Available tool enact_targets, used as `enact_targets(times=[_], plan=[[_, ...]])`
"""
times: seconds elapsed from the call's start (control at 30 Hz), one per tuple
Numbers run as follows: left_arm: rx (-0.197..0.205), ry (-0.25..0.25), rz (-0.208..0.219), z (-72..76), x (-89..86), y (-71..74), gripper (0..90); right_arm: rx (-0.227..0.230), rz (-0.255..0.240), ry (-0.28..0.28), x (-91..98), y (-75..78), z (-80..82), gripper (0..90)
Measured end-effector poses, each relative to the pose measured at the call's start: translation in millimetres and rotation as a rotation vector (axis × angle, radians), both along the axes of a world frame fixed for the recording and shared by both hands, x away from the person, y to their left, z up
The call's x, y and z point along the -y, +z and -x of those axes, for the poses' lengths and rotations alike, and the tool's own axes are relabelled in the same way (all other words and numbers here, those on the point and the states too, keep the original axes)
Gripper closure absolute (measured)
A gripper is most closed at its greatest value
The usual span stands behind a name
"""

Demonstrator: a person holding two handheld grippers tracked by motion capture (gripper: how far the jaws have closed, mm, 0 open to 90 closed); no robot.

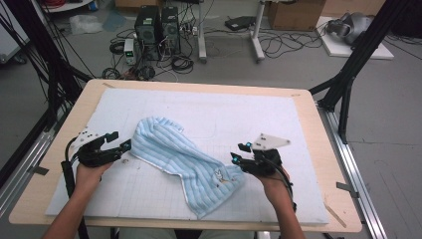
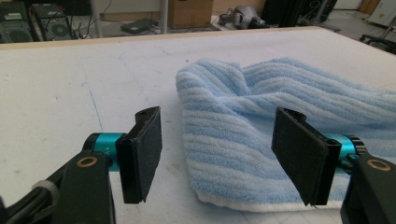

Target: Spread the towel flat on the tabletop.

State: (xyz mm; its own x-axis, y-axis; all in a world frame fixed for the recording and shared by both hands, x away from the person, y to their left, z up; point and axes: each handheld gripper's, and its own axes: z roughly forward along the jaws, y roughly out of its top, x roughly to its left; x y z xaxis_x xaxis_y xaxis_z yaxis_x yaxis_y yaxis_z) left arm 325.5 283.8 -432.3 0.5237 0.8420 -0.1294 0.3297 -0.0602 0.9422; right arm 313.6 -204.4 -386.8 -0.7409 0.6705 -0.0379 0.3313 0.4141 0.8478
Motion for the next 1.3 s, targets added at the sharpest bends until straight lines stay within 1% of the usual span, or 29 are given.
enact_targets(times=[0.03, 0.07, 0.1, 0.13, 0.2, 0.23, 0.27, 0.3, 0.33, 0.37, 0.43, 0.47, 0.5, 0.53, 0.57, 0.63, 0.67, 0.7, 0.8, 0.87, 0.9, 0.93, 0.97, 1.07, 1.1, 1.13, 1.2, 1.23, 1.3], plan=[[-0.001, 0.0, 0.003, -0.1, 0.0, -0.1, 33.7, -0.02, 0.03, -0.01, -9.0, -4.6, -11.2, 53.4], [-0.001, 0.001, 0.006, -0.1, -0.2, -0.1, 33.7, -0.058, 0.072, 0.002, -21.7, -12.4, -24.6, 53.4], [-0.003, 0.003, 0.006, 0.3, -0.3, 0.1, 33.7, -0.092, 0.088, 0.015, -28.9, -17.1, -29.8, 53.3], [-0.002, 0.002, 0.005, 0.5, -0.6, 0.2, 33.7, -0.092, 0.088, 0.015, -28.9, -17.1, -29.8, 53.3], [-0.002, 0.003, 0.004, 0.7, -1.2, 0.3, 33.7, -0.125, 0.135, 0.045, -42.2, -27.1, -35.9, 53.0], [-0.004, 0.004, 0.005, 0.9, -1.6, 0.2, 33.7, -0.152, 0.148, 0.062, -48.2, -32.2, -37.2, 53.7], [-0.004, 0.005, 0.004, 1.0, -1.7, 0.2, 33.7, -0.178, 0.156, 0.099, -58.2, -41.1, -37.0, 57.3], [-0.004, 0.004, 0.003, 1.2, -1.7, 0.3, 33.7, -0.178, 0.156, 0.099, -58.2, -41.1, -37.0, 57.3], [-0.003, 0.005, 0.003, 1.5, -1.7, 0.3, 33.7, -0.209, 0.144, 0.123, -66.7, -48.9, -34.1, 59.8], [-0.004, 0.004, 0.003, 1.6, -1.8, 0.4, 33.7, -0.209, 0.144, 0.123, -66.7, -48.9, -34.1, 59.8], [-0.005, 0.005, 0.006, 1.5, -1.5, 0.2, 33.7, -0.216, 0.121, 0.134, -69.9, -53.2, -28.9, 69.5], [-0.007, 0.003, 0.009, 1.4, -1.2, 0.0, 33.6, -0.227, 0.116, 0.139, -69.6, -52.9, -27.4, 74.6], [-0.006, 0.002, 0.009, 1.2, -1.0, 0.0, 33.7, -0.245, 0.124, 0.171, -68.7, -51.4, -24.0, 84.7], [-0.007, 0.002, 0.009, 1.3, -0.7, 0.1, 33.7, -0.245, 0.124, 0.171, -68.7, -51.4, -24.0, 84.7], [-0.006, 0.002, 0.009, 1.4, -0.4, 0.1, 33.7, -0.226, 0.149, 0.18, -69.3, -49.7, -21.3, 86.9], [-0.005, 0.002, 0.008, 1.8, -0.4, 0.3, 33.9, -0.175, 0.221, 0.184, -70.4, -45.4, -14.2, 87.9], [-0.005, 0.004, 0.009, 1.9, -0.8, 0.1, 33.8, -0.161, 0.245, 0.179, -69.1, -43.1, -10.0, 87.9], [-0.008, 0.008, 0.01, 2.1, -1.0, -0.2, 33.8, -0.139, 0.25, 0.167, -66.1, -41.1, -6.1, 88.0], [-0.007, 0.012, 0.01, 2.2, -0.8, -0.4, 33.9, -0.113, 0.221, 0.106, -46.4, -36.5, 6.7, 87.9], [-0.002, 0.006, 0.016, 2.1, -0.4, -0.3, 33.9, -0.119, 0.193, 0.081, -28.0, -36.4, 15.1, 87.9], [0.001, 0.007, 0.018, 2.0, 0.0, -0.2, 33.9, -0.137, 0.161, 0.059, -8.6, -38.4, 23.5, 87.9], [0.001, 0.007, 0.015, 1.8, 0.1, -0.1, 33.9, -0.145, 0.145, 0.042, 0.4, -39.7, 27.3, 87.9], [-0.001, 0.006, 0.017, 1.5, 0.3, -0.2, 33.9, -0.145, 0.145, 0.042, 0.4, -39.7, 27.3, 87.9], [-0.003, 0.003, 0.015, 1.4, 1.2, -0.3, 34.0, -0.162, 0.112, 0.017, 21.5, -41.1, 36.9, 87.6], [-0.001, 0.006, 0.018, 1.2, 1.8, -0.4, 34.0, -0.161, 0.087, 0.009, 26.1, -41.1, 39.5, 87.4], [-0.001, 0.005, 0.019, 0.9, 2.0, -0.5, 34.0, -0.144, 0.052, 0.005, 29.9, -40.8, 41.0, 87.0], [0.0, 0.007, 0.023, 0.3, 2.5, -0.6, 34.0, -0.121, -0.018, -0.019, 34.1, -39.2, 40.3, 83.8], [0.001, 0.008, 0.027, 0.1, 2.8, -0.5, 34.0, -0.098, -0.063, -0.05, 34.2, -35.9, 32.1, 75.4], [0.004, 0.008, 0.029, -0.2, 3.8, -0.4, 34.1, -0.078, -0.076, -0.078, 28.8, -31.4, 18.9, 68.8]])
